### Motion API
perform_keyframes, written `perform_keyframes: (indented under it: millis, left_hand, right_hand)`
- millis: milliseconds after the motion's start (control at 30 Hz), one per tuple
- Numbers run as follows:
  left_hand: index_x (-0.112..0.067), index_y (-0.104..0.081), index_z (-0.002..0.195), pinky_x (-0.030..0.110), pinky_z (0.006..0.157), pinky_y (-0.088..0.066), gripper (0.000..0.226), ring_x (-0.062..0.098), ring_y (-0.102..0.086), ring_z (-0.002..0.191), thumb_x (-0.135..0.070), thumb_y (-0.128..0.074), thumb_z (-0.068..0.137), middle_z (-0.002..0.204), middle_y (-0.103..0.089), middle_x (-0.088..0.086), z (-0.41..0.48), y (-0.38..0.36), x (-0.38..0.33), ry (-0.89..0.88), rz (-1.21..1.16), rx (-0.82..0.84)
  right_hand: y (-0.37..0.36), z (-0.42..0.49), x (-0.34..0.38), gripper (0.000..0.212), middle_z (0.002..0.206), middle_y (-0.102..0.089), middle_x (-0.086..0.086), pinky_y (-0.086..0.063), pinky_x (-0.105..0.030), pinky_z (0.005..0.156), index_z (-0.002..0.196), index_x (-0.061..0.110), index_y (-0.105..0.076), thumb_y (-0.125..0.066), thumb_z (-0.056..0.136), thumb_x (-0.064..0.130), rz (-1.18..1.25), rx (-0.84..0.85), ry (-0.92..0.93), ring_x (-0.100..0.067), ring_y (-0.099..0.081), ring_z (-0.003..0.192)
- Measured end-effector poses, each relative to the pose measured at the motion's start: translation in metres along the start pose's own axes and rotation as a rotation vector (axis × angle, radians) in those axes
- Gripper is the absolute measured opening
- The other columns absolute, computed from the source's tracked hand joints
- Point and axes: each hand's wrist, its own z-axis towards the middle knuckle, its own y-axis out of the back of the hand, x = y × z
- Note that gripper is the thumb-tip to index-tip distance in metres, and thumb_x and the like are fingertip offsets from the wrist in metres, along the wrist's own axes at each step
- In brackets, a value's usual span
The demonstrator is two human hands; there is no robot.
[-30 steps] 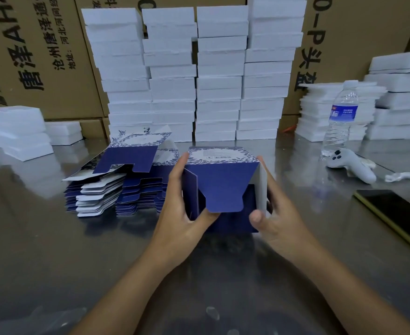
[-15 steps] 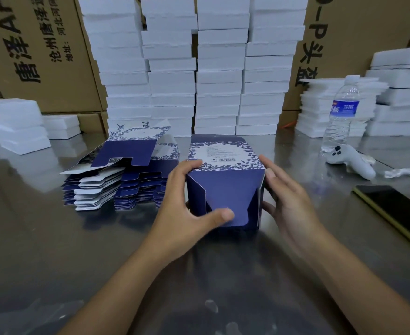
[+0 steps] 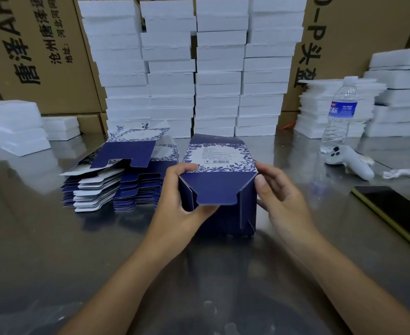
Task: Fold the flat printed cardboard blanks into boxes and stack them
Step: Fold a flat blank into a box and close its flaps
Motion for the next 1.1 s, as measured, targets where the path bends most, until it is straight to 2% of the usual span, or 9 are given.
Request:
perform_keyframes:
  millis: [133, 233, 300, 400, 467, 667, 800, 1000, 1100]
  left_hand:
    - [-0.038, -0.054, 0.105, 0.006, 0.070, -0.044, 0.054, -0.005, -0.056, 0.086, -0.067, -0.065, 0.061, 0.092, -0.061, -0.025, 0.000, 0.001, -0.005, 0.024, -0.124, -0.054]
    - [-0.039, -0.055, 0.102, 0.008, 0.076, -0.042, 0.047, 0.000, -0.056, 0.093, -0.066, -0.060, 0.065, 0.100, -0.060, -0.019, -0.001, -0.002, -0.006, 0.018, -0.102, -0.065]
    - [-0.037, -0.054, 0.104, 0.009, 0.075, -0.041, 0.046, 0.001, -0.056, 0.091, -0.064, -0.058, 0.067, 0.103, -0.060, -0.016, -0.003, -0.005, -0.007, 0.005, -0.074, -0.067]
    - [-0.037, -0.050, 0.108, 0.019, 0.080, -0.040, 0.046, 0.010, -0.055, 0.096, -0.064, -0.053, 0.070, 0.112, -0.057, -0.001, -0.004, -0.008, -0.006, -0.025, 0.017, -0.047]
    - [-0.037, -0.049, 0.107, 0.023, 0.079, -0.039, 0.045, 0.012, -0.054, 0.094, -0.065, -0.051, 0.071, 0.111, -0.056, 0.002, -0.003, -0.009, -0.005, -0.030, 0.045, -0.054]
    - [-0.040, -0.050, 0.102, 0.008, 0.067, -0.034, 0.043, -0.003, -0.047, 0.077, -0.069, -0.046, 0.070, 0.095, -0.052, -0.010, -0.001, -0.007, -0.003, -0.017, 0.044, -0.102]
    - [-0.041, -0.051, 0.100, 0.015, 0.071, -0.038, 0.045, 0.003, -0.049, 0.080, -0.073, -0.044, 0.068, 0.092, -0.054, -0.005, 0.001, -0.005, -0.003, 0.026, 0.008, -0.134]
    - [-0.041, -0.050, 0.101, 0.008, 0.072, -0.035, 0.047, -0.004, -0.048, 0.085, -0.072, -0.046, 0.066, 0.100, -0.054, -0.012, 0.000, -0.004, -0.005, 0.031, 0.011, -0.134]
    - [-0.042, -0.050, 0.101, 0.005, 0.071, -0.035, 0.047, -0.007, -0.047, 0.083, -0.072, -0.045, 0.065, 0.101, -0.053, -0.012, 0.000, -0.005, -0.005, 0.026, 0.018, -0.135]
  right_hand:
    - [-0.001, 0.001, -0.004, 0.040, 0.087, -0.063, 0.022, -0.045, -0.017, 0.069, 0.086, 0.028, -0.052, -0.057, 0.067, 0.064, -0.236, -0.089, 0.085, 0.005, -0.059, 0.083]
    - [-0.001, -0.002, -0.006, 0.046, 0.060, -0.052, 0.013, -0.034, -0.021, 0.052, 0.063, 0.023, -0.040, -0.044, 0.083, 0.065, -0.501, -0.141, 0.201, -0.004, -0.045, 0.057]
    - [-0.001, -0.005, -0.005, 0.049, 0.050, -0.046, 0.008, -0.029, -0.021, 0.047, 0.061, 0.022, -0.038, -0.033, 0.088, 0.062, -0.645, -0.141, 0.268, -0.008, -0.041, 0.050]
    - [0.000, -0.006, -0.001, 0.047, 0.050, -0.050, 0.000, -0.030, -0.035, 0.047, 0.073, 0.009, -0.055, -0.032, 0.094, 0.045, -0.868, -0.171, 0.345, -0.026, -0.044, 0.050]
    - [0.000, -0.006, 0.004, 0.039, 0.051, -0.055, -0.012, -0.025, -0.030, 0.046, 0.073, 0.005, -0.058, -0.040, 0.092, 0.033, -1.008, -0.229, 0.411, -0.039, -0.046, 0.049]
    - [-0.001, -0.010, 0.010, 0.033, 0.048, -0.053, -0.013, -0.024, -0.028, 0.047, 0.069, 0.003, -0.056, -0.051, 0.094, 0.024, -1.040, -0.184, 0.397, -0.039, -0.046, 0.044]
    - [0.001, -0.011, 0.008, 0.033, 0.049, -0.042, 0.004, -0.016, -0.033, 0.046, 0.071, 0.017, -0.035, -0.045, 0.094, 0.037, -1.063, 0.025, 0.320, -0.035, -0.046, 0.055]
    - [0.000, -0.014, 0.008, 0.037, 0.044, -0.051, -0.011, -0.006, -0.018, 0.044, 0.063, 0.016, -0.034, -0.058, 0.090, 0.024, -1.121, 0.004, 0.413, -0.037, -0.046, 0.040]
    - [0.001, -0.013, 0.008, 0.035, 0.049, -0.053, -0.011, -0.011, -0.027, 0.043, 0.065, 0.015, -0.037, -0.054, 0.093, 0.029, -1.108, -0.001, 0.373, -0.040, -0.050, 0.050]
